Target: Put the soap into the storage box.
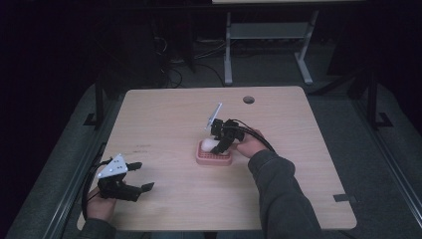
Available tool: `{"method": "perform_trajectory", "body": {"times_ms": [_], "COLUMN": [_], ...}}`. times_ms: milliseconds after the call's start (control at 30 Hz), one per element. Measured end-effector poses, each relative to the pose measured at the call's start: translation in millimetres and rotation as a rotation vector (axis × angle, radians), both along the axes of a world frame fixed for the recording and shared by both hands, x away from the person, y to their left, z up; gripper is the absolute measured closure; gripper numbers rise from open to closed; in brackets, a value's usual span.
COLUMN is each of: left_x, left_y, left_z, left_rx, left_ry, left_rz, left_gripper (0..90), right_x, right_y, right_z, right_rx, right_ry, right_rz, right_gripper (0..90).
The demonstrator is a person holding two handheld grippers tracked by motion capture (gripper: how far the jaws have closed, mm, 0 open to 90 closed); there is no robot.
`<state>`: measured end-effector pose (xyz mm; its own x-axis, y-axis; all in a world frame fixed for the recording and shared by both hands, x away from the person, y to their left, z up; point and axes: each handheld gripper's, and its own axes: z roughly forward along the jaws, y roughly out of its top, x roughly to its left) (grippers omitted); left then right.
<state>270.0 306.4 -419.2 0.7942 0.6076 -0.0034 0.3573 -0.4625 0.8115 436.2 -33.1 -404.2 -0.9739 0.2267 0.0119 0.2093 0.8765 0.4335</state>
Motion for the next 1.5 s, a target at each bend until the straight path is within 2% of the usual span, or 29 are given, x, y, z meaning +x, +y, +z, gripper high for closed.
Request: {"method": "perform_trajectory", "body": {"times_ms": [733,1000,1133,1500], "left_x": [0.1,0.2,0.3,0.3], "left_y": [-0.2,-0.4,-0.4,-0.3], "left_z": [0.0,-0.2,-0.2,-0.2], "left_rx": [-0.003,-0.002,-0.003,-0.001], "left_ry": [0.002,0.002,0.002,0.002], "left_rz": [-0.001,-0.002,-0.001,-0.001], "left_gripper": [14.8,14.8,14.8,14.8], "right_x": [5.6,6.4,7.4,7.4], "right_y": [2.9,2.8,1.8,3.8], "right_z": [-12.4,-16.4,-14.3,-19.1], "right_rx": [-0.007,-0.008,0.011,0.002], "right_ry": [0.031,0.034,0.028,0.037], "right_rz": [-0.006,-0.006,-0.01,-0.004], "right_gripper": [48.3,48.4,48.5,48.5]}}
